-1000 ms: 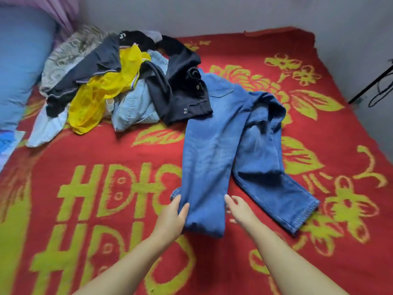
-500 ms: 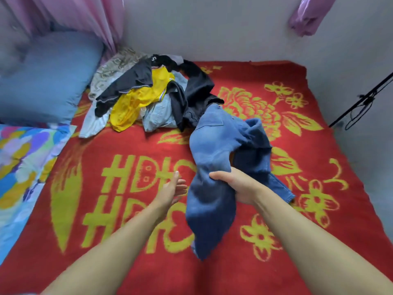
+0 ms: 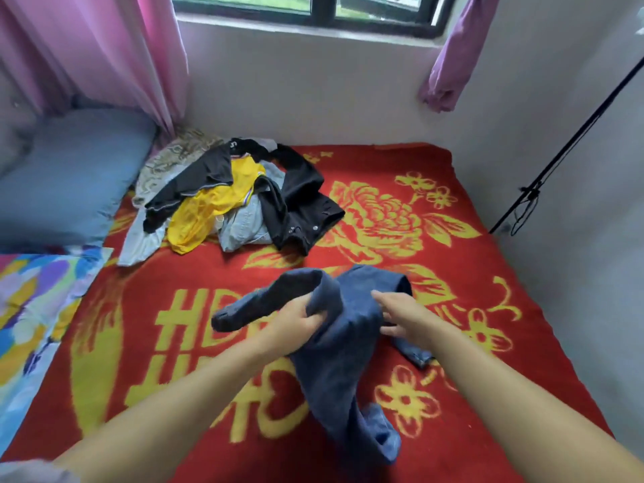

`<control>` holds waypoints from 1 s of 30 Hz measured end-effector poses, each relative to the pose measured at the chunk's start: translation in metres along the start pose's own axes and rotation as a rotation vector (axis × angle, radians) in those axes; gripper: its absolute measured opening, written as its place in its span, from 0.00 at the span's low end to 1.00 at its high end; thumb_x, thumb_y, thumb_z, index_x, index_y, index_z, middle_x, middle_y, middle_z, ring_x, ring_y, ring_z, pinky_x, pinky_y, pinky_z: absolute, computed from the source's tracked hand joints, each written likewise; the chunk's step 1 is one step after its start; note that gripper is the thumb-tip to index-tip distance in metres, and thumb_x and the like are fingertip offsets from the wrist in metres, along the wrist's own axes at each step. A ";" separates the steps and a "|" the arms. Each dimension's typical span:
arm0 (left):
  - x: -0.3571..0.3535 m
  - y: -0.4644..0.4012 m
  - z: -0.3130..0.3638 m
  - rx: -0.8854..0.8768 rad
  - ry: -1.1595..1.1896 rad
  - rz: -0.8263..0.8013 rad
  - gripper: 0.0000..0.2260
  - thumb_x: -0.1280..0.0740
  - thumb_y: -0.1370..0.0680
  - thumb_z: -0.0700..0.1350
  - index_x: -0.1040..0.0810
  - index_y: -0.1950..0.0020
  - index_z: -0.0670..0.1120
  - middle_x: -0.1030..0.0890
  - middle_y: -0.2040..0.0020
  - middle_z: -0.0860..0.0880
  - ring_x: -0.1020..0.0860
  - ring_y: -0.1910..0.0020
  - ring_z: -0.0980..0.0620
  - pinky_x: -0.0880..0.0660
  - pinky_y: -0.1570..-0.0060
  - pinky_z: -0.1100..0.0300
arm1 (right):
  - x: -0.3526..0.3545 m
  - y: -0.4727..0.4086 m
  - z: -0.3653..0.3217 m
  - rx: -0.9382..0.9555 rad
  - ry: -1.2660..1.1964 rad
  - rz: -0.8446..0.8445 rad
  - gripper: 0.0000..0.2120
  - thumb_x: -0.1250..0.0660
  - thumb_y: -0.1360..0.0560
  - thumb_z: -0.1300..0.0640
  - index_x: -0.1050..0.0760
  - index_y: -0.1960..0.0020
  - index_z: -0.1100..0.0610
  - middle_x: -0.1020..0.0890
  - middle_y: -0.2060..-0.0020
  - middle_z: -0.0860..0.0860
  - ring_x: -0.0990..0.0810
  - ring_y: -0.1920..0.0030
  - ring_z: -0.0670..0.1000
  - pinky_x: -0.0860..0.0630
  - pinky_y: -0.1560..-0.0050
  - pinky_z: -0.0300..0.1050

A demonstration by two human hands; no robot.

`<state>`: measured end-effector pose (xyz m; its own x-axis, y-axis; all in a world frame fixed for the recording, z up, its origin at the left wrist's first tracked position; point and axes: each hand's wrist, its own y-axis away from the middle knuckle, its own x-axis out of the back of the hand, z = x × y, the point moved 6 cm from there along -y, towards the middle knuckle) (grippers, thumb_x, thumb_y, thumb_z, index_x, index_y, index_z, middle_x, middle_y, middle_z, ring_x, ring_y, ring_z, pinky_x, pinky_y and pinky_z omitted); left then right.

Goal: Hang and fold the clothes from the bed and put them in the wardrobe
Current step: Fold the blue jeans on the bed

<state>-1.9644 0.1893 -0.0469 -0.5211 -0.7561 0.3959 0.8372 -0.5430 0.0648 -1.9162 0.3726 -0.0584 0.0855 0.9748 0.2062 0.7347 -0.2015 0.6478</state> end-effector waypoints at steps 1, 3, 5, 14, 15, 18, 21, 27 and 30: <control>-0.007 0.013 0.015 -0.103 -0.105 -0.072 0.05 0.38 0.24 0.35 0.23 0.54 0.42 0.20 0.58 0.46 0.25 0.58 0.59 0.32 0.59 0.58 | 0.001 -0.006 -0.017 0.001 -0.094 0.040 0.17 0.40 0.22 0.40 0.30 0.42 0.51 0.25 0.45 0.52 0.23 0.46 0.49 0.26 0.48 0.48; -0.022 0.037 0.043 -0.346 -0.414 -0.215 0.05 0.38 0.24 0.39 0.23 0.53 0.43 0.19 0.55 0.44 0.23 0.55 0.49 0.31 0.58 0.57 | -0.018 -0.012 -0.037 -0.083 -0.067 -0.090 0.31 0.43 0.27 0.30 0.35 0.35 0.51 0.25 0.42 0.55 0.21 0.50 0.52 0.23 0.57 0.46; -0.036 0.059 0.064 -0.612 -0.652 -0.321 0.07 0.37 0.26 0.39 0.21 0.51 0.40 0.18 0.54 0.38 0.21 0.56 0.39 0.26 0.61 0.53 | -0.053 -0.004 -0.040 -0.213 0.153 -0.334 0.33 0.44 0.28 0.28 0.33 0.39 0.55 0.21 0.51 0.55 0.20 0.61 0.51 0.23 0.63 0.42; -0.052 0.097 0.084 -0.714 -0.778 -0.706 0.06 0.34 0.32 0.28 0.22 0.56 0.33 0.21 0.65 0.35 0.21 0.67 0.40 0.34 0.69 0.53 | -0.117 0.022 -0.005 -0.195 1.005 -0.629 0.22 0.38 0.21 0.45 0.24 0.41 0.63 0.20 0.56 0.55 0.22 0.59 0.53 0.24 0.59 0.47; -0.055 0.099 0.082 -0.701 -0.780 -0.712 0.06 0.35 0.30 0.29 0.22 0.55 0.34 0.22 0.64 0.34 0.22 0.66 0.38 0.36 0.70 0.52 | -0.116 0.024 -0.003 -0.212 1.059 -0.631 0.19 0.38 0.20 0.47 0.24 0.43 0.63 0.20 0.59 0.55 0.23 0.63 0.52 0.25 0.62 0.45; -0.052 0.095 0.076 -0.689 -0.743 -0.668 0.04 0.35 0.29 0.30 0.23 0.56 0.35 0.23 0.64 0.35 0.24 0.67 0.38 0.39 0.69 0.55 | -0.113 0.026 -0.008 -0.180 1.139 -0.599 0.16 0.39 0.20 0.56 0.25 0.42 0.67 0.24 0.61 0.57 0.27 0.64 0.55 0.29 0.63 0.46; -0.031 0.079 0.076 -0.646 -0.538 -0.449 0.08 0.34 0.26 0.42 0.22 0.49 0.40 0.20 0.53 0.40 0.23 0.55 0.43 0.28 0.61 0.56 | -0.105 0.020 -0.034 -0.021 1.127 -0.466 0.16 0.39 0.21 0.54 0.22 0.43 0.65 0.22 0.56 0.57 0.28 0.58 0.53 0.30 0.56 0.49; 0.024 0.062 -0.012 0.531 0.861 -0.061 0.34 0.41 0.31 0.71 0.21 0.44 0.44 0.16 0.52 0.46 0.19 0.50 0.50 0.25 0.47 0.55 | -0.090 0.026 -0.099 0.230 0.621 -0.142 0.09 0.38 0.22 0.57 0.24 0.58 0.60 0.29 0.69 0.52 0.31 0.75 0.45 0.36 0.78 0.32; 0.075 0.048 -0.038 0.593 1.272 0.285 0.27 0.40 0.25 0.66 0.21 0.51 0.41 0.16 0.58 0.41 0.17 0.60 0.44 0.24 0.53 0.49 | -0.109 0.043 -0.104 0.371 0.741 -0.246 0.10 0.38 0.21 0.56 0.26 0.47 0.63 0.25 0.58 0.53 0.25 0.60 0.50 0.24 0.63 0.42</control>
<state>-1.9698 0.0924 -0.0490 0.1471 -0.7906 -0.5943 0.7157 -0.3296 0.6157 -1.9639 0.2473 0.0231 -0.4713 0.6463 0.6002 0.8577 0.1773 0.4826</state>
